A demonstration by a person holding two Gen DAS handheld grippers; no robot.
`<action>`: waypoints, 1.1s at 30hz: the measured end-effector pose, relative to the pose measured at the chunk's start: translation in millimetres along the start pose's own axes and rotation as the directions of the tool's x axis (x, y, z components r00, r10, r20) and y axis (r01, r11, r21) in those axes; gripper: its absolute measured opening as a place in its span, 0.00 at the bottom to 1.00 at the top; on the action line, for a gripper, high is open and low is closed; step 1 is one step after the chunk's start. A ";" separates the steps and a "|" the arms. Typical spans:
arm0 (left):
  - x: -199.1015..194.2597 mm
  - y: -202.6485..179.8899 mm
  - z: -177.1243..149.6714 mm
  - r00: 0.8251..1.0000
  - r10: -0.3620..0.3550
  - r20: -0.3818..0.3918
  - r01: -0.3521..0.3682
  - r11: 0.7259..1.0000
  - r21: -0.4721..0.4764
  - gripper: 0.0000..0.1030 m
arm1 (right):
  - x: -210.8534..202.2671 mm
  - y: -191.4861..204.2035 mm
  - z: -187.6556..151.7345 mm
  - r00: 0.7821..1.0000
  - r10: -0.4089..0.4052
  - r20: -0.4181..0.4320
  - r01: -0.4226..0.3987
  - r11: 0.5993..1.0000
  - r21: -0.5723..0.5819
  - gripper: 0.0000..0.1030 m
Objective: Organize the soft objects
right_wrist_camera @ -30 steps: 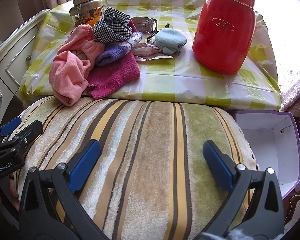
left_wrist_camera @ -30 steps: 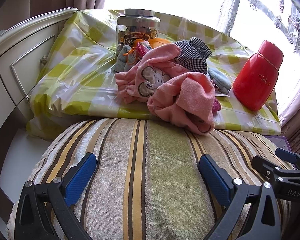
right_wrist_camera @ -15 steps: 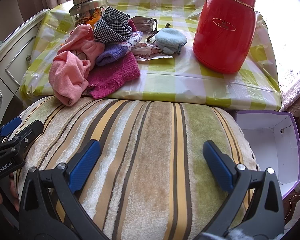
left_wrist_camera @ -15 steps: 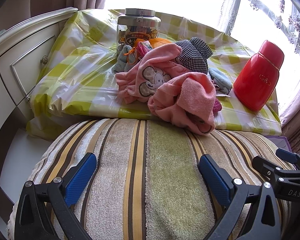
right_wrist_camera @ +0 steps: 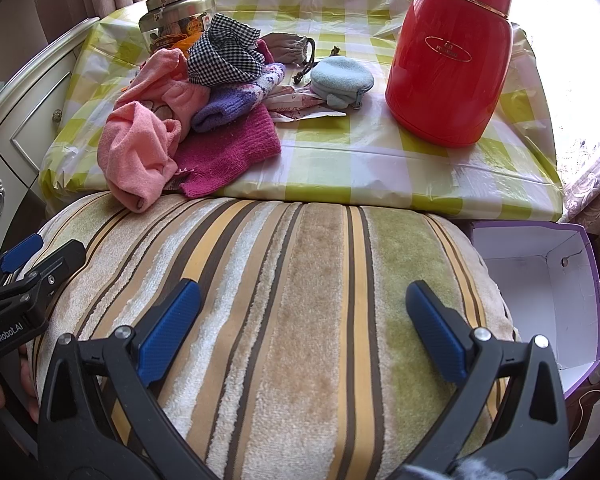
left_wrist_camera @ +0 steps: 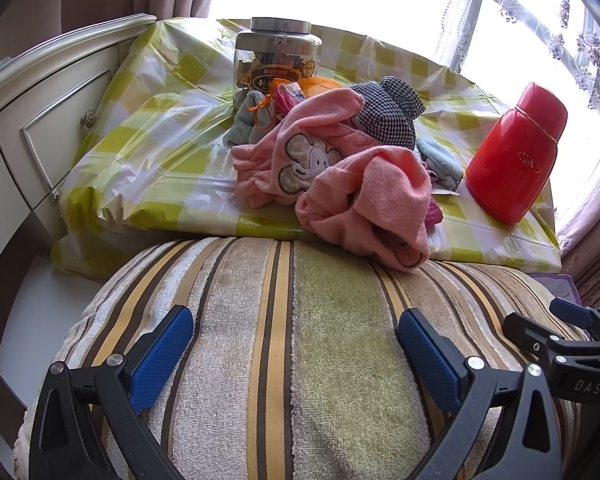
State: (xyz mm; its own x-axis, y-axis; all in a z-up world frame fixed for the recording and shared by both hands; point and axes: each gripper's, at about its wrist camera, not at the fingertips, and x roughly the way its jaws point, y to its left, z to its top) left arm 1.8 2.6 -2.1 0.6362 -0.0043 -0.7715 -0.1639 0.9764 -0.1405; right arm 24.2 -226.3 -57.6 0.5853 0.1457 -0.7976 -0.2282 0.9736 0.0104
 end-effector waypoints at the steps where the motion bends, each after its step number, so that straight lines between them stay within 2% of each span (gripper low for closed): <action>1: 0.0 0.4 0.0 1.000 0.000 0.000 0.000 1.000 0.000 1.00 | -0.1 0.2 0.0 1.000 0.000 0.000 0.000 1.000 -0.001 1.00; 25: 0.0 0.5 0.1 1.000 -0.001 0.000 0.001 1.000 0.000 1.00 | -0.1 0.4 0.5 1.000 0.000 0.001 0.000 1.000 0.000 1.00; 33: -3.4 -2.0 1.6 1.000 0.011 0.011 -0.012 1.000 0.005 1.00 | -2.7 -2.2 -3.7 1.000 0.012 0.026 -0.012 1.000 0.006 1.00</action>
State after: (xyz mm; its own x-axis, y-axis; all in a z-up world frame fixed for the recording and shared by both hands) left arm 1.1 1.1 1.8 0.6422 0.0092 -0.7665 -0.1677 0.9774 -0.1287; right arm 20.2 -229.5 -57.7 0.6024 0.1621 -0.7816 -0.2308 0.9727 0.0239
